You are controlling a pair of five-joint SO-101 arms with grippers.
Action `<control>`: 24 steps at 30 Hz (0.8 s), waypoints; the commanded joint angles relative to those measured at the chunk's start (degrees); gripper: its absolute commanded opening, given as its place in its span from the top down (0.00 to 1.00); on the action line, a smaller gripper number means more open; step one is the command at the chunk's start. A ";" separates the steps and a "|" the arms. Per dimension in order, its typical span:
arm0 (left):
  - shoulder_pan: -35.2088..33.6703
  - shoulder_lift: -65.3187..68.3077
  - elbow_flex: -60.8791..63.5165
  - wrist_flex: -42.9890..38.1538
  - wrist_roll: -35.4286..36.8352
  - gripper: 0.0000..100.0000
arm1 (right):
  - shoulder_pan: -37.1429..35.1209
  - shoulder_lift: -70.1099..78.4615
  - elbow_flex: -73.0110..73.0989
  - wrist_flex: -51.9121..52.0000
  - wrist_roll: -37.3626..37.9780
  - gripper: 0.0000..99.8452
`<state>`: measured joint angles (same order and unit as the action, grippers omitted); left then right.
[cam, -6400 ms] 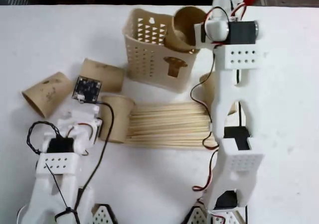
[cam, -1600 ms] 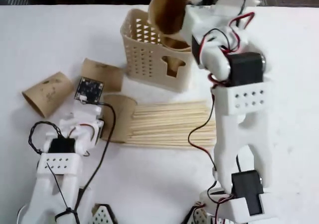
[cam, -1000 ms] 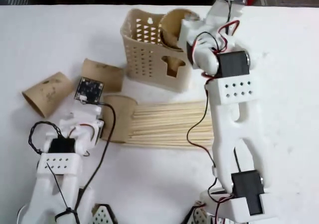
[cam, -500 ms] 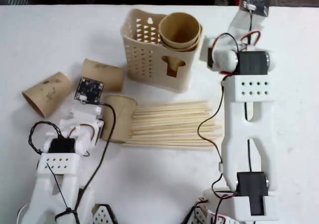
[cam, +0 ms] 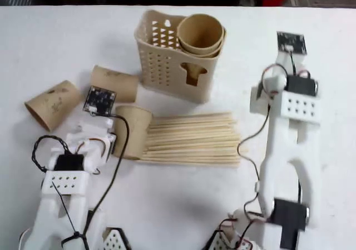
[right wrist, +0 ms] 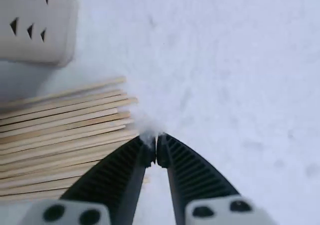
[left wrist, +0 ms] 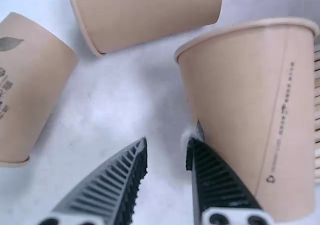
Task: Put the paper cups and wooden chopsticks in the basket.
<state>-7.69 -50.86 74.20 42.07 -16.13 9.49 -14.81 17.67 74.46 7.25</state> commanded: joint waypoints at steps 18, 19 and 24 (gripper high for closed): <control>-29.67 4.09 -41.85 24.09 -0.35 0.74 | 0.40 -63.78 61.54 -13.93 20.92 0.98; -31.25 6.64 -42.64 24.09 -0.26 0.74 | 0.04 -65.71 63.30 -13.93 20.84 0.98; -34.95 24.57 -46.68 22.33 -0.09 0.74 | -5.14 -75.12 71.56 -12.18 21.19 0.98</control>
<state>-40.75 -35.56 31.82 65.89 -17.19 6.95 -85.14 86.95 61.27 27.74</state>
